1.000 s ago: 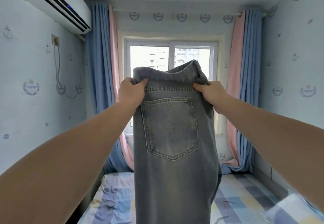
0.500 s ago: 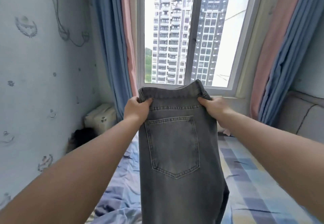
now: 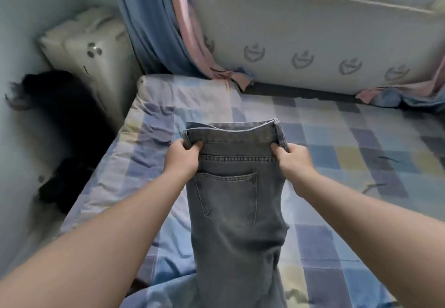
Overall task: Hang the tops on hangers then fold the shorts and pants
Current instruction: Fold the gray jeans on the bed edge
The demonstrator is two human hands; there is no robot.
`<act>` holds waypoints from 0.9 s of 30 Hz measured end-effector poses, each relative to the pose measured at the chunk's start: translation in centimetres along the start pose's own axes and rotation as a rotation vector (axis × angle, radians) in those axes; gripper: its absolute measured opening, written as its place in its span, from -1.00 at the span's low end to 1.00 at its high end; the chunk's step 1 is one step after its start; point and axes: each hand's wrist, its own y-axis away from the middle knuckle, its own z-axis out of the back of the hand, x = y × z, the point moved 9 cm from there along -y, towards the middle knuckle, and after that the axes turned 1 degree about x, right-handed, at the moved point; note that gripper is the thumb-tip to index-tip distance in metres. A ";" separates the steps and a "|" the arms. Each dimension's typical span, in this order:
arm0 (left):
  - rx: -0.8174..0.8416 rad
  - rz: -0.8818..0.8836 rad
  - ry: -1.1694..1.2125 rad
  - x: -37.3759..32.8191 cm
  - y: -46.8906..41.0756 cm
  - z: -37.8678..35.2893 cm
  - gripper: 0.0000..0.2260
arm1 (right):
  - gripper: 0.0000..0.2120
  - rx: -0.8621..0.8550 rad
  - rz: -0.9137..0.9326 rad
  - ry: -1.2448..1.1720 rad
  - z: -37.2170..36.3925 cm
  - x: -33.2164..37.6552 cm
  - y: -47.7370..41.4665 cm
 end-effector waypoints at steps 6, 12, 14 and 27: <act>-0.065 0.005 -0.029 7.4 -13.0 -3.9 -0.67 | -0.75 -0.112 0.043 0.097 -8.8 -3.8 -11.6; -0.007 -0.084 -0.150 14.5 -13.4 -8.0 -0.59 | -0.41 -0.043 0.083 0.405 -15.4 -8.2 -12.2; 0.095 -0.154 -0.230 17.0 -10.8 -9.9 -0.58 | -0.38 0.052 0.069 0.458 -17.0 -11.4 -10.4; 0.343 -0.224 -0.768 26.5 3.2 -12.2 -0.39 | -0.37 0.430 0.037 0.924 -19.2 -24.7 2.4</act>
